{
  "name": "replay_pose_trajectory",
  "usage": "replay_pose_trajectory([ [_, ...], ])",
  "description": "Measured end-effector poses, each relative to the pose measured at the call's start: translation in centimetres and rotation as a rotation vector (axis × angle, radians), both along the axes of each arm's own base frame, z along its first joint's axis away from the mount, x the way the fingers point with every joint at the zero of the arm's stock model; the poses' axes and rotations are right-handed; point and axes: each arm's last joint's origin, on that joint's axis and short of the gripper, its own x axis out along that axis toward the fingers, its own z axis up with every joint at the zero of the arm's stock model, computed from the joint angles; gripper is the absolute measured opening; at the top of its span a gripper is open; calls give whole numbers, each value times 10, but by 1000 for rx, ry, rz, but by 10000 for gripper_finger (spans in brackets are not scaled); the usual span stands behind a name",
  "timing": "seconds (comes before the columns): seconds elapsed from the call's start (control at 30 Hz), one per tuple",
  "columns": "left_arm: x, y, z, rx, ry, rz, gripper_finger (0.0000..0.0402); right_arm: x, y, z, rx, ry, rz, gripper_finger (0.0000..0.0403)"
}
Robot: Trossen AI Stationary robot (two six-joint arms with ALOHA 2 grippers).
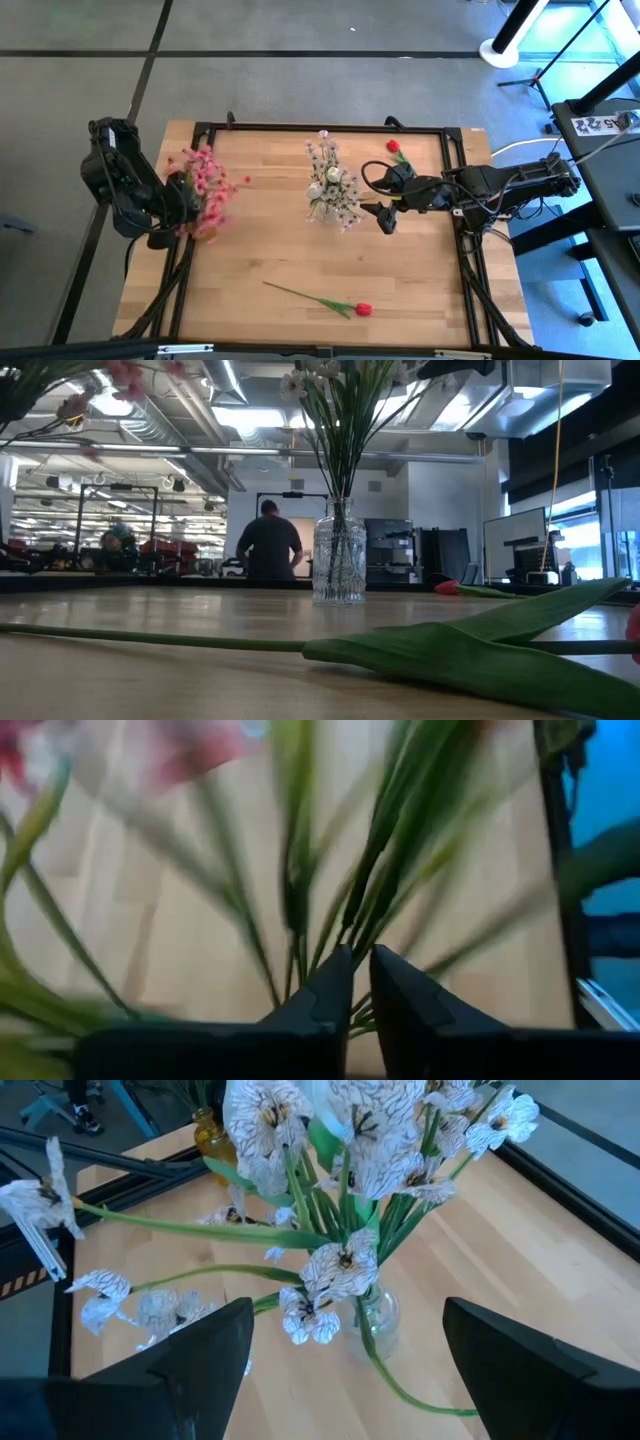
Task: Sort flowers into vase by color
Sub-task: Put the pink flowers into the yellow vase
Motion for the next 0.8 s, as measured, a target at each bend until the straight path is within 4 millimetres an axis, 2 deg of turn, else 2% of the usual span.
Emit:
replay_pose_trajectory([
  [0.2,-5,1,-1,-102,105,-35,94,3,1,-3,-3,12,0,326],
  [0.33,-7,-1,-2,-181,208,-56,118,6,2,-5,-6,22,-1,326],
  [0.5,-8,1,-1,-220,234,-29,116,13,3,-11,-12,42,-2,326],
  [0.8,-8,13,1,-162,96,53,94,24,6,-19,-3,55,13,326],
])
